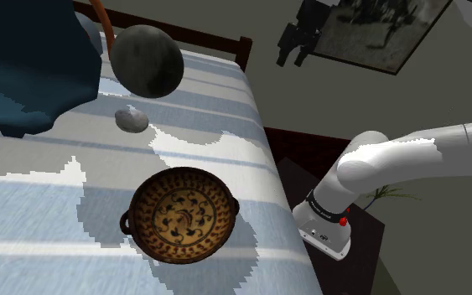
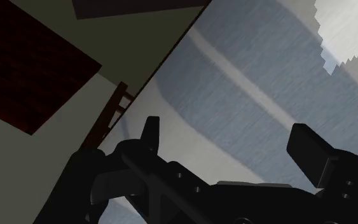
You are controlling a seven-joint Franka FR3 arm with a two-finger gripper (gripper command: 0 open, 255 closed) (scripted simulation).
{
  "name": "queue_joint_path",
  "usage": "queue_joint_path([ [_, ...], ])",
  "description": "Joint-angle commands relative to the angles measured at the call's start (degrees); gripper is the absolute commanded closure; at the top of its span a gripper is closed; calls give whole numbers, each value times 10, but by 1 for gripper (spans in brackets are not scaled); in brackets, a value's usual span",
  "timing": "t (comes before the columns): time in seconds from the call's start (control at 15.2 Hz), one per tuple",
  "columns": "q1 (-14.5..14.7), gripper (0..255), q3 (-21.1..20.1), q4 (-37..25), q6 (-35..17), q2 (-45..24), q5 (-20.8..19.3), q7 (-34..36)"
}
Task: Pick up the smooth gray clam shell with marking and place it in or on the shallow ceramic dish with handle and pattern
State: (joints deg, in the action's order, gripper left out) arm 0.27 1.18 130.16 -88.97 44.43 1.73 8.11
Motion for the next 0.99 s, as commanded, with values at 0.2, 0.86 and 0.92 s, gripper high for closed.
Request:
queue_joint_path([
  [0.2,9,0,-41,1,-19,-19,18,45],
  [0.86,30,0,-177,-43,-85,-130,51,195],
  [0.92,30,0,-190,-52,-91,-145,51,211],
])
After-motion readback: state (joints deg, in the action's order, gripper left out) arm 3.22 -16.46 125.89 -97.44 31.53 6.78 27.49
